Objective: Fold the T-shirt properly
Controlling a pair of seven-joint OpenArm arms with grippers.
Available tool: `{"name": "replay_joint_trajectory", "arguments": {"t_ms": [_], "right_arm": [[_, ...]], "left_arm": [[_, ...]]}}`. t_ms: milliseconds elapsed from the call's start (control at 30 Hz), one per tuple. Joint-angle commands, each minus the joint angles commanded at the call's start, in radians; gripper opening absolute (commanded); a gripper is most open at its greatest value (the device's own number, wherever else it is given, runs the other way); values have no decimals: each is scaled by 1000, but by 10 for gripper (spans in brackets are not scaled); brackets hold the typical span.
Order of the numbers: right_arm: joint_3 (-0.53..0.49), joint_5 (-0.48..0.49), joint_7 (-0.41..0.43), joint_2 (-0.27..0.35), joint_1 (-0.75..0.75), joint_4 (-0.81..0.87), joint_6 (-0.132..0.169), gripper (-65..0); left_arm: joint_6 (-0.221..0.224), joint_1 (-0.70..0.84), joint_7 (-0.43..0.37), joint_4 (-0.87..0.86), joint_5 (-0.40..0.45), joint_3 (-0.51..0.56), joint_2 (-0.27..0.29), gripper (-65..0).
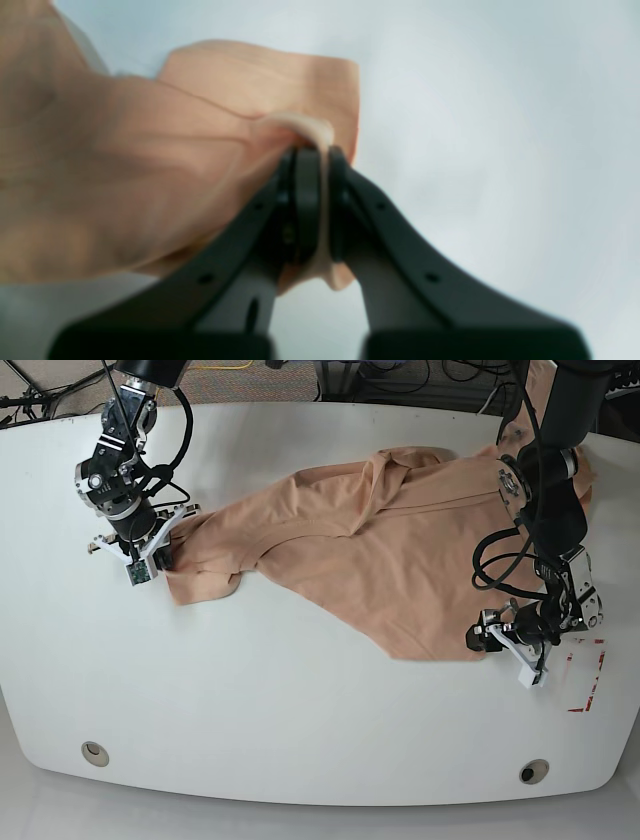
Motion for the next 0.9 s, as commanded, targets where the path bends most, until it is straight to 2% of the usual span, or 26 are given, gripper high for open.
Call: {"name": "replay_joint_trajectory", "arguments": {"t_ms": [167,433,500,633,667,800,900], "right_arm": [[0,0,0,0,0,0,0,-650],[0,0,0,0,2,0,0,-650],[0,0,0,0,2,0,0,-650],[0,0,0,0,2,0,0,-650],[0,0,0,0,2,0,0,-650],[0,0,0,0,17,-5,0,-650],[0,0,0,0,21,2,0,-650]], "left_arm": [[-2,0,0,-2,-3,61,9,-265],[-3,3,21,0,-3,84,41,-276],[-3,3,28,0,-3,84,41,-331],[-3,3,28,0,0,86,38,-631],[-3,3,28,0,3,91,38,-650],[-5,3,31,2,-2,117,37,-650],[-5,3,63,28,-3,110,35,-650]]}}
